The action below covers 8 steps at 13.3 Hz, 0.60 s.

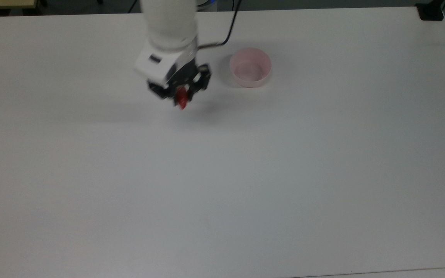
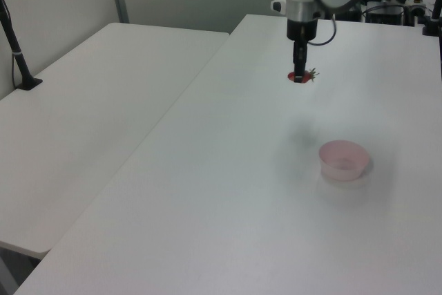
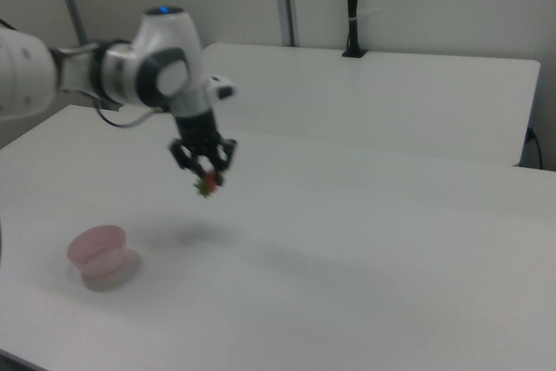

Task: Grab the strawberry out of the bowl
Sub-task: 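Carry the held strawberry away from the bowl across the table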

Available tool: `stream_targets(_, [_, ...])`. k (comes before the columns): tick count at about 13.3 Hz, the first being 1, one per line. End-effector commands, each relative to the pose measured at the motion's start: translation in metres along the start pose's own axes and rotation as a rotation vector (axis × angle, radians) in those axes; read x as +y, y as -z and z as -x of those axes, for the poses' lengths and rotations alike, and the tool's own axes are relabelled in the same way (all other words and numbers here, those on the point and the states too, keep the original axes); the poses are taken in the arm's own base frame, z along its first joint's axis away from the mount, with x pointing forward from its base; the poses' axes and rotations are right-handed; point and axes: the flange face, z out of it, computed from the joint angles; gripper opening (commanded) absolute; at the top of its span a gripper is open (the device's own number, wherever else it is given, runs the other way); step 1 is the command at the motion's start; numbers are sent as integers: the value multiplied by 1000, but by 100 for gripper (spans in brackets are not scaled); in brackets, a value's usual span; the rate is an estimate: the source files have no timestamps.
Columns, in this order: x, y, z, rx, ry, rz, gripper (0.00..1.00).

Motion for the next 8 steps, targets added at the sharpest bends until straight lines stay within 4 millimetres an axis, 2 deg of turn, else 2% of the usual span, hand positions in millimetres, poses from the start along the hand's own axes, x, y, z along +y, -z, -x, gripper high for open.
stream_targets(1, [46,-73,-18,1,-3,74,14])
stream_targets(3, [53,-97,-20,-2,5,103,17])
stream_targets(5, [53,-99,-22,16,-5,106,18])
stream_targets(6, [53,-94,-22,22,-8,104,55])
stream_targets(7, [53,-89,-22,27,-14,103,100])
stream_targets(8, [54,-73,-23,52,-32,112,100])
